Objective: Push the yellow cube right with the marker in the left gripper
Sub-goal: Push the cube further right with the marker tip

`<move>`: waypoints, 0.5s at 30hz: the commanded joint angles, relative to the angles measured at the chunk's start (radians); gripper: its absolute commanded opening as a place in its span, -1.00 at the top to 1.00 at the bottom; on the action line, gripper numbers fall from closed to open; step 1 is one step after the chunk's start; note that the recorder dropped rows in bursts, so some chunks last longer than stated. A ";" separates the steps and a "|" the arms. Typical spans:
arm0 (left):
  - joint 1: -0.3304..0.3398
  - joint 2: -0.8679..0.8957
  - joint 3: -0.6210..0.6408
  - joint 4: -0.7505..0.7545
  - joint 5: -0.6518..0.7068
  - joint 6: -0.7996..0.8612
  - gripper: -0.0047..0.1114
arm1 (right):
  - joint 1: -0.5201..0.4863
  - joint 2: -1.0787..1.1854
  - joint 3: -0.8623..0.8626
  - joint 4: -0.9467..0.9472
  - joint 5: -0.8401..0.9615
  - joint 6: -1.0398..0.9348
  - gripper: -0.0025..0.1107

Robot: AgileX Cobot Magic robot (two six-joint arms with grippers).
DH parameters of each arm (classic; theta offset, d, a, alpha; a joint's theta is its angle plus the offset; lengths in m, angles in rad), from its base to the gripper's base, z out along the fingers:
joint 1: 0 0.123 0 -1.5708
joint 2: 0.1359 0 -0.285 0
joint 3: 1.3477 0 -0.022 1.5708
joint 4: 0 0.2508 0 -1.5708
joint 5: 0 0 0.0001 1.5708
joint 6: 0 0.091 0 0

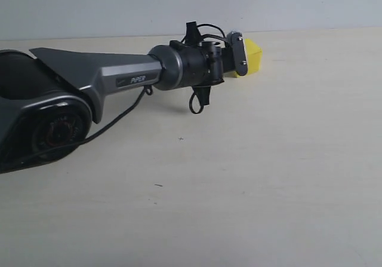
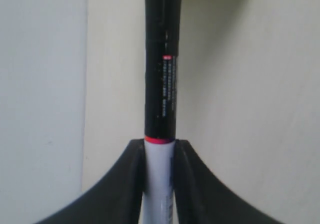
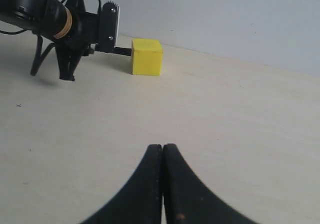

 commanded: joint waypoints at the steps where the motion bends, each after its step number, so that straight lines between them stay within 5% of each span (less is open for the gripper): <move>1: -0.014 0.008 -0.057 0.006 0.110 -0.034 0.92 | 0.001 -0.004 0.004 0.003 -0.013 -0.002 0.96; 7: -0.003 0.007 -0.062 0.033 0.255 -0.040 0.92 | 0.001 -0.004 0.004 0.003 -0.013 -0.002 0.96; 15: -0.027 0.007 -0.062 -0.013 0.272 -0.064 0.92 | 0.001 -0.004 0.004 0.003 -0.013 -0.002 0.96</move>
